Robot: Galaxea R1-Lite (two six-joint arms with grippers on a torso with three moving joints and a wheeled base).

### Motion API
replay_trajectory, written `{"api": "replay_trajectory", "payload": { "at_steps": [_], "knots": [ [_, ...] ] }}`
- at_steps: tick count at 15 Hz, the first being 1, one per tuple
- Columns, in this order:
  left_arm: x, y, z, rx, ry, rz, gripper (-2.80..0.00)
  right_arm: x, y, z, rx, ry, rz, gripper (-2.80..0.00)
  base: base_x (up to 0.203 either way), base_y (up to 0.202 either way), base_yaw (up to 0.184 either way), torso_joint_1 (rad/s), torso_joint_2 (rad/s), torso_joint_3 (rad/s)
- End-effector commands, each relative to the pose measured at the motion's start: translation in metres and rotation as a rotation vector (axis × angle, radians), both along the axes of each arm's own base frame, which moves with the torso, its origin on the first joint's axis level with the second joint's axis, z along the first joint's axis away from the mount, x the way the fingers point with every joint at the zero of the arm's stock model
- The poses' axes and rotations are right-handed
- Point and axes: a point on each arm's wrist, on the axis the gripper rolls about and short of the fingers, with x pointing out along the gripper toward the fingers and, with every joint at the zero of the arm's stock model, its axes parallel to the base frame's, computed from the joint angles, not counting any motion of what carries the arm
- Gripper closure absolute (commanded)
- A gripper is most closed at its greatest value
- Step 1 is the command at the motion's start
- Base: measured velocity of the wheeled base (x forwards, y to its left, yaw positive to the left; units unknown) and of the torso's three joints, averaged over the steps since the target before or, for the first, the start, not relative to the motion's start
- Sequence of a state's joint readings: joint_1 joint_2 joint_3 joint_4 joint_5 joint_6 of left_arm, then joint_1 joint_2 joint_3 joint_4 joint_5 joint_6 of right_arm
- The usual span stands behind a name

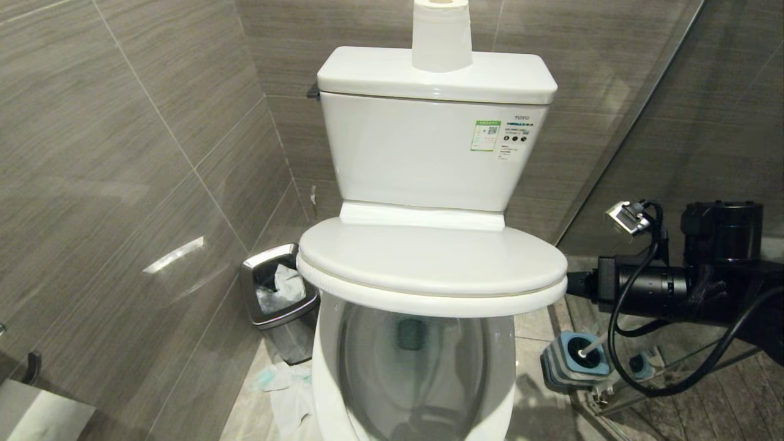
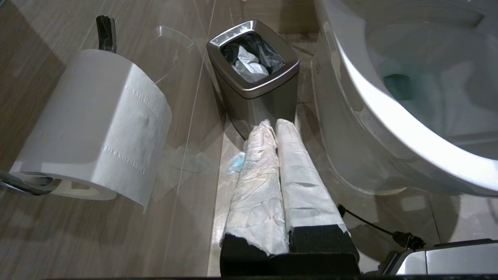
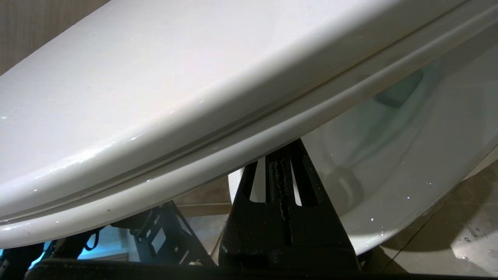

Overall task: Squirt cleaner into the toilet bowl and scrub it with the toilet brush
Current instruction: Use the right hand to fully open the toilet lid

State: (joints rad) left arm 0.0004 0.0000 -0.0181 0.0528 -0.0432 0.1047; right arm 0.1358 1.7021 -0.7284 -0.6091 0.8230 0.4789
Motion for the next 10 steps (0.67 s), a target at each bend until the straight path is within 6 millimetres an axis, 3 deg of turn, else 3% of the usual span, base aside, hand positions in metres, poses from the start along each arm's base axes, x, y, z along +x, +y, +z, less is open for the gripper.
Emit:
{"api": "replay_trajectory", "payload": {
  "at_steps": [1, 10],
  "knots": [
    [0.0, 0.0, 0.0, -0.008, 0.004, 0.002, 0.0, 0.003, -0.005, 0.005, 0.006, -0.022, -0.016, 0.0, 0.0, 0.0, 0.0, 0.0, 0.0, 0.0],
    [0.0, 0.0, 0.0, -0.006, 0.005, 0.004, 0.0, 0.005, -0.023, 0.036, 0.019, -0.129, -0.075, 0.0, 0.0, 0.0, 0.0, 0.0, 0.0, 0.0]
  ]
}}
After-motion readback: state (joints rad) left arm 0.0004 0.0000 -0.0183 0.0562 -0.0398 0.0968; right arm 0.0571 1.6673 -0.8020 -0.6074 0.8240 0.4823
